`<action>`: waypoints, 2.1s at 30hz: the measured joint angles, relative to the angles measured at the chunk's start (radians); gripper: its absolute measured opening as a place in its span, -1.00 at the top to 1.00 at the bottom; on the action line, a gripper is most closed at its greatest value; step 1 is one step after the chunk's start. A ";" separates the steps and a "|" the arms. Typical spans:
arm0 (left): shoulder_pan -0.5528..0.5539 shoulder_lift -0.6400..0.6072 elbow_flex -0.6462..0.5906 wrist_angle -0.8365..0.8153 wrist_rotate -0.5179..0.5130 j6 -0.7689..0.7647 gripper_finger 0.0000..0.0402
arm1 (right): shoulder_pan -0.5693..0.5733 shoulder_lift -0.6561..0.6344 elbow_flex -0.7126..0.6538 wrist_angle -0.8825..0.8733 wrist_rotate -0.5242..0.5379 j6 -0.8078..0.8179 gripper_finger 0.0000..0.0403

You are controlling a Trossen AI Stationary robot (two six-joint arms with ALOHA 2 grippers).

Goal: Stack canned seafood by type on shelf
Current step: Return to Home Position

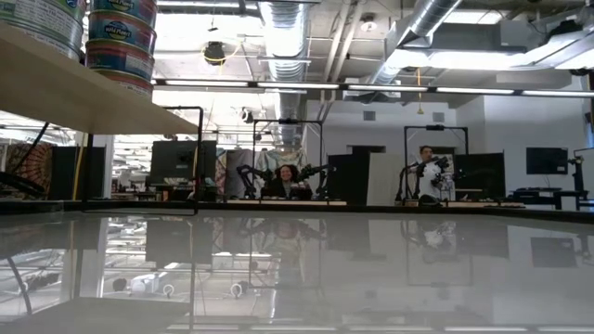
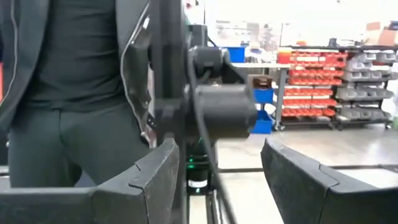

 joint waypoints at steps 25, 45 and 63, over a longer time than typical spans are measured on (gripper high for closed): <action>0.008 0.001 -0.264 0.187 0.019 -0.057 -0.08 | 0.101 -0.002 -0.010 -0.236 -0.001 -0.052 -0.42; 0.008 0.002 -0.263 0.169 0.000 -0.062 -0.08 | 0.101 -0.002 -0.010 -0.277 -0.002 -0.051 -0.42; 0.008 0.002 -0.263 0.168 -0.002 -0.062 -0.08 | 0.101 -0.002 -0.010 -0.283 -0.002 -0.051 -0.42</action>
